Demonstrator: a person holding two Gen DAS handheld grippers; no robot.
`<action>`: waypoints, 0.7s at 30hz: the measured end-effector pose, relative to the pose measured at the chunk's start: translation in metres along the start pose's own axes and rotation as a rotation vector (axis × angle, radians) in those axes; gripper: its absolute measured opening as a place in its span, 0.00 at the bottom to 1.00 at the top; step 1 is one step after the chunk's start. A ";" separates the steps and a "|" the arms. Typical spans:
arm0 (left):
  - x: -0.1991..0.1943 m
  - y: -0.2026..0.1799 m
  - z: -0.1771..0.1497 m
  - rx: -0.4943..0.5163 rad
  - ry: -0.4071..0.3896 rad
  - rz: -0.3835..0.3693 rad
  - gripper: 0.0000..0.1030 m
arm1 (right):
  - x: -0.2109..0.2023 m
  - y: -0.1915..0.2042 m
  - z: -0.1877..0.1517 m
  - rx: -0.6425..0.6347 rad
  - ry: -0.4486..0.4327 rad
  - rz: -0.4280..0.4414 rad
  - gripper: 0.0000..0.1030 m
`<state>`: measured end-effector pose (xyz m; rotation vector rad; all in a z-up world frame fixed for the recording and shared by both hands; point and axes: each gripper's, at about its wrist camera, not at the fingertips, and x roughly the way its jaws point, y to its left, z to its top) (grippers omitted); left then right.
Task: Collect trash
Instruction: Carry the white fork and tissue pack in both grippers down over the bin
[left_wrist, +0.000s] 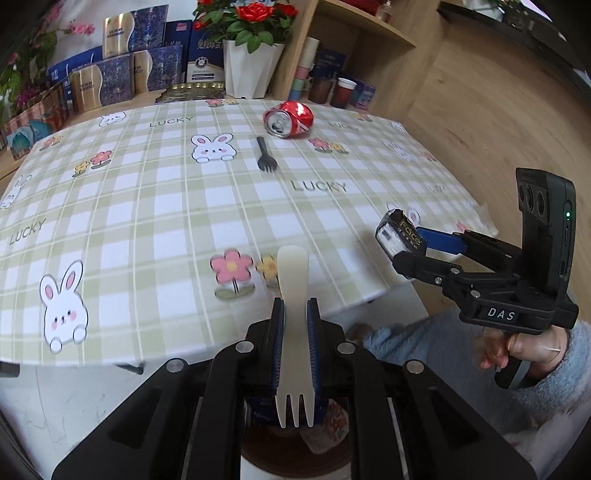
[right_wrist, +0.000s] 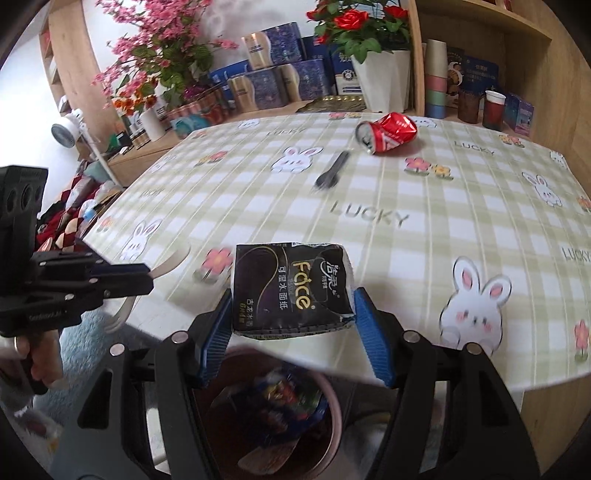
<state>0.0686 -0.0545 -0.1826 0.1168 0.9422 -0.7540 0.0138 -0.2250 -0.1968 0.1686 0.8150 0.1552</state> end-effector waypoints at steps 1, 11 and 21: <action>-0.002 -0.003 -0.006 0.006 0.003 -0.003 0.12 | -0.003 0.003 -0.006 0.001 0.005 0.002 0.62; 0.011 -0.024 -0.054 0.067 0.099 -0.031 0.12 | -0.022 0.011 -0.040 0.036 0.014 0.016 0.62; 0.055 -0.036 -0.083 0.098 0.240 -0.036 0.12 | -0.019 0.002 -0.058 0.080 0.042 0.028 0.62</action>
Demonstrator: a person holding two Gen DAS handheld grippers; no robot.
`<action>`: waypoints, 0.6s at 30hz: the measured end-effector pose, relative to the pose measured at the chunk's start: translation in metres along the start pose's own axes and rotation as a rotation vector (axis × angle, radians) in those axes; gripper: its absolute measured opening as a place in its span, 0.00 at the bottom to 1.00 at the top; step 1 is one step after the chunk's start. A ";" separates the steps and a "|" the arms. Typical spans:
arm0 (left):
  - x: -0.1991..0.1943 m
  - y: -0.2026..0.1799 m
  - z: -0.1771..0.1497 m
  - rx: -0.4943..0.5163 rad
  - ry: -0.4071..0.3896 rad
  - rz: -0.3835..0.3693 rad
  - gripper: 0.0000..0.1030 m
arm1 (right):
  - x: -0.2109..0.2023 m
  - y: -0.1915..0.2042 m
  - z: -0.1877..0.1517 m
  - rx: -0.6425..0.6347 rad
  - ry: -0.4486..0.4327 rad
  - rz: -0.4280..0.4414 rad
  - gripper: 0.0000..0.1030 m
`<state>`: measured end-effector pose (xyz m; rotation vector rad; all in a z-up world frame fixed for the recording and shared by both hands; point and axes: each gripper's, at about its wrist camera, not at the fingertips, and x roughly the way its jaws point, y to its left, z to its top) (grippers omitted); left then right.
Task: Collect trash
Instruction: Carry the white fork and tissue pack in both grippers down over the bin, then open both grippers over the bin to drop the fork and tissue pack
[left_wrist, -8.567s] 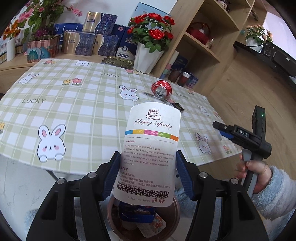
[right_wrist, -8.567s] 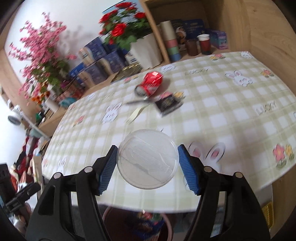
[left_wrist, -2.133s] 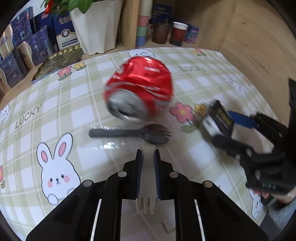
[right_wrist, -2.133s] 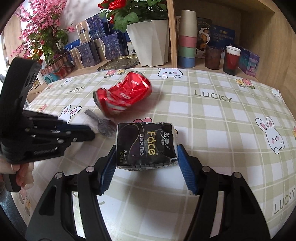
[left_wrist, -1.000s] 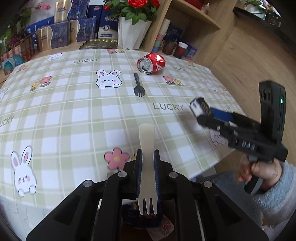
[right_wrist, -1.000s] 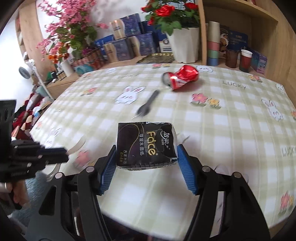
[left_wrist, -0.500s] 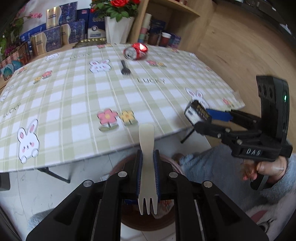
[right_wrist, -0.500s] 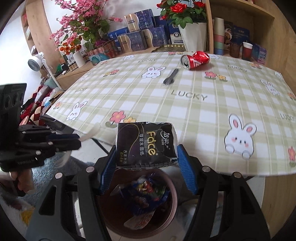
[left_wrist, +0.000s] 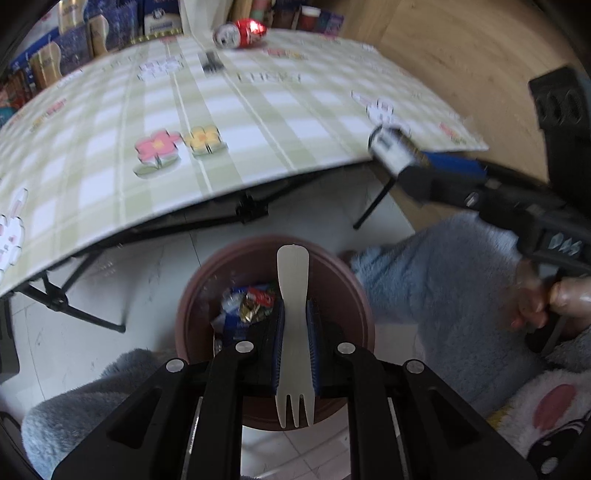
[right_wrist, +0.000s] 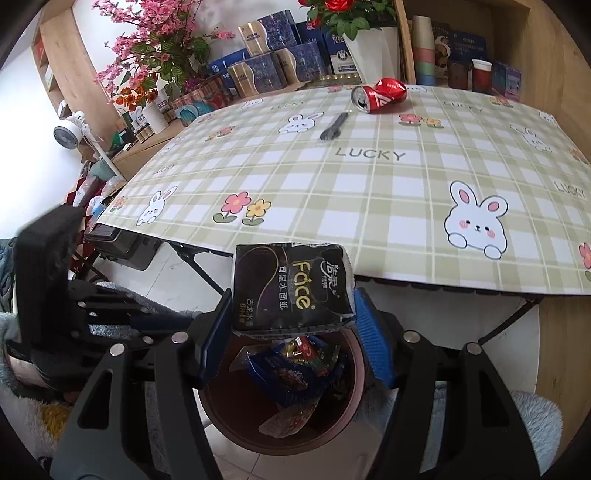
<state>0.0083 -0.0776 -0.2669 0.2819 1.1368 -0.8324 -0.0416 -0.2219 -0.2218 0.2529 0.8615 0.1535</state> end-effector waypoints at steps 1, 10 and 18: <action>0.006 0.000 -0.002 0.000 0.015 0.001 0.12 | 0.001 0.000 0.000 0.003 0.002 0.000 0.62; 0.032 0.019 -0.009 -0.064 0.068 -0.002 0.19 | 0.013 0.003 -0.005 0.003 0.042 0.012 0.62; -0.004 0.014 -0.011 -0.058 -0.091 0.082 0.66 | 0.025 0.002 -0.013 0.023 0.080 0.009 0.62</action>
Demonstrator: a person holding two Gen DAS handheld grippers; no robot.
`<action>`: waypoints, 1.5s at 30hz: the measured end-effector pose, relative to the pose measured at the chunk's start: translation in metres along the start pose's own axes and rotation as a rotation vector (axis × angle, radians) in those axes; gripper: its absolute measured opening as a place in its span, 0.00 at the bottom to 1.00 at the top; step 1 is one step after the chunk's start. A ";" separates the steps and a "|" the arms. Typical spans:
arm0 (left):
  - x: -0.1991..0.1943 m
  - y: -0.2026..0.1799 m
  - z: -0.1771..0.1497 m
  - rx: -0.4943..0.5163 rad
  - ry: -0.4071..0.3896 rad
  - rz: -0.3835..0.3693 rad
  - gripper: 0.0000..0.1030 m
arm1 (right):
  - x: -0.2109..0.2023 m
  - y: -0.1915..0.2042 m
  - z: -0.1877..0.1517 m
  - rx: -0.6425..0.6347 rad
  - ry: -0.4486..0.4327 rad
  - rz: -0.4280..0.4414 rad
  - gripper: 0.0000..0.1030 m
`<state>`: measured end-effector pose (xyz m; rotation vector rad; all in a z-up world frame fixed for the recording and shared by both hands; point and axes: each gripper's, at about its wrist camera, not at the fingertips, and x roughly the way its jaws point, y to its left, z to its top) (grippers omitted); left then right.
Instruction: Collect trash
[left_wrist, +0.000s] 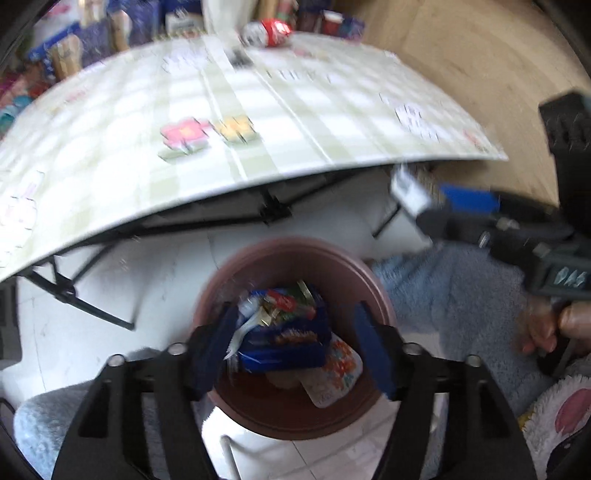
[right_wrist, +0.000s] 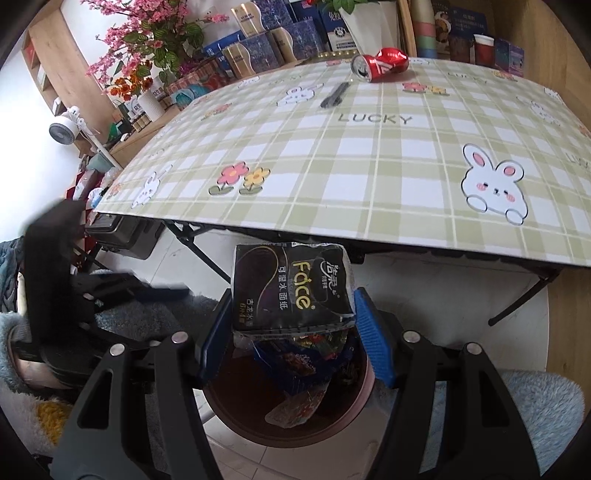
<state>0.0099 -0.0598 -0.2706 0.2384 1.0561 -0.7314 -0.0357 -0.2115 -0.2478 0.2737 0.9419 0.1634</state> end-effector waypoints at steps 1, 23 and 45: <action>-0.007 0.003 0.001 -0.016 -0.027 0.019 0.69 | 0.002 0.000 -0.001 0.000 0.006 0.000 0.62; -0.061 0.063 -0.003 -0.292 -0.230 0.190 0.93 | 0.062 0.017 -0.019 -0.081 0.207 -0.024 0.65; -0.054 0.064 -0.003 -0.298 -0.201 0.199 0.94 | 0.016 -0.016 0.004 0.064 -0.038 -0.099 0.94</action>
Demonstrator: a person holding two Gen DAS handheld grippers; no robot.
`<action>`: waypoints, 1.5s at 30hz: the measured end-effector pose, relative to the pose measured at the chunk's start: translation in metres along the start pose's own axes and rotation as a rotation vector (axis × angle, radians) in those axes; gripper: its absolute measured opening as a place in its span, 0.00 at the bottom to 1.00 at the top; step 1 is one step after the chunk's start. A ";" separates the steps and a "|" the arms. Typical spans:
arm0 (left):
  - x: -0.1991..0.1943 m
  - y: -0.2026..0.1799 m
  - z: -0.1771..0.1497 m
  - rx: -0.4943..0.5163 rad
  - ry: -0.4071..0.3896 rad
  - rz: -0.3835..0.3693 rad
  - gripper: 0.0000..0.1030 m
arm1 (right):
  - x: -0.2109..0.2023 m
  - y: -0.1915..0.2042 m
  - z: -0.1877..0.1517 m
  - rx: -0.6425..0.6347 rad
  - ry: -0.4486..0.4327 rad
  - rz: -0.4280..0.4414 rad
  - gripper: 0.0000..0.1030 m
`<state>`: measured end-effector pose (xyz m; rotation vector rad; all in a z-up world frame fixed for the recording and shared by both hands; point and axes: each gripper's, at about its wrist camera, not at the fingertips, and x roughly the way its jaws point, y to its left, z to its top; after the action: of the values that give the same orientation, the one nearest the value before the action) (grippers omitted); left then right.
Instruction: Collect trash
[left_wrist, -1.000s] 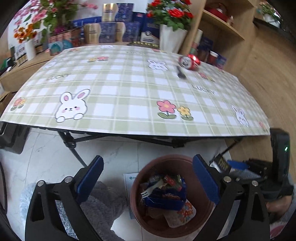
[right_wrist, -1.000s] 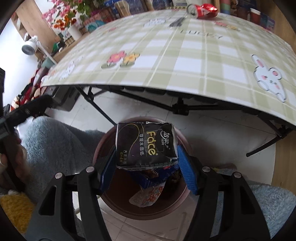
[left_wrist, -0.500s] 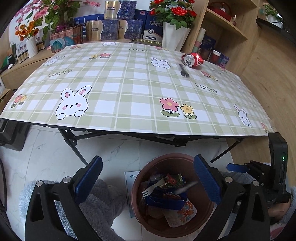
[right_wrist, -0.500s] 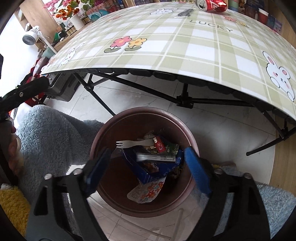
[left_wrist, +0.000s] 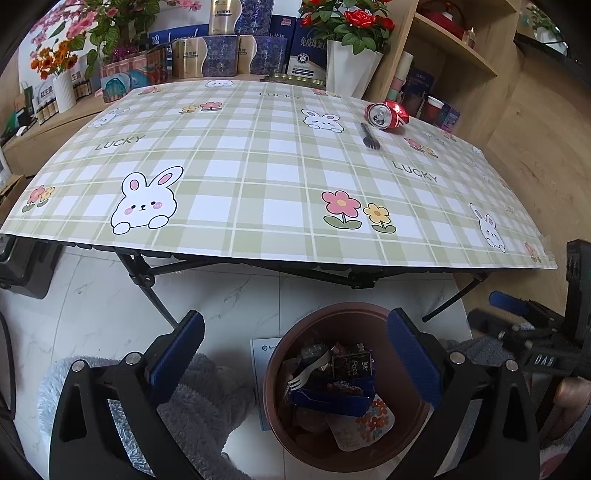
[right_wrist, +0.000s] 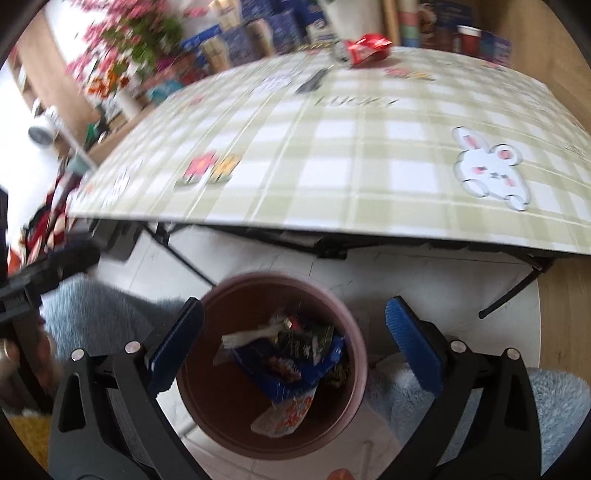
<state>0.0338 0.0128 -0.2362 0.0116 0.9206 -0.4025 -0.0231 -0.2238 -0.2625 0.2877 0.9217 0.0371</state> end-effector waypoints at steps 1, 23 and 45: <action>0.001 0.000 0.000 -0.001 0.003 0.000 0.94 | -0.003 -0.004 0.002 0.016 -0.019 -0.011 0.94; 0.043 -0.042 0.121 0.119 -0.050 -0.003 0.94 | -0.008 -0.044 0.092 -0.048 -0.129 -0.113 0.94; 0.226 -0.123 0.243 0.264 0.117 0.038 0.60 | 0.022 -0.122 0.187 0.057 -0.192 -0.121 0.94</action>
<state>0.3002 -0.2200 -0.2430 0.2966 0.9758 -0.4897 0.1270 -0.3800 -0.2053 0.2830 0.7485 -0.1265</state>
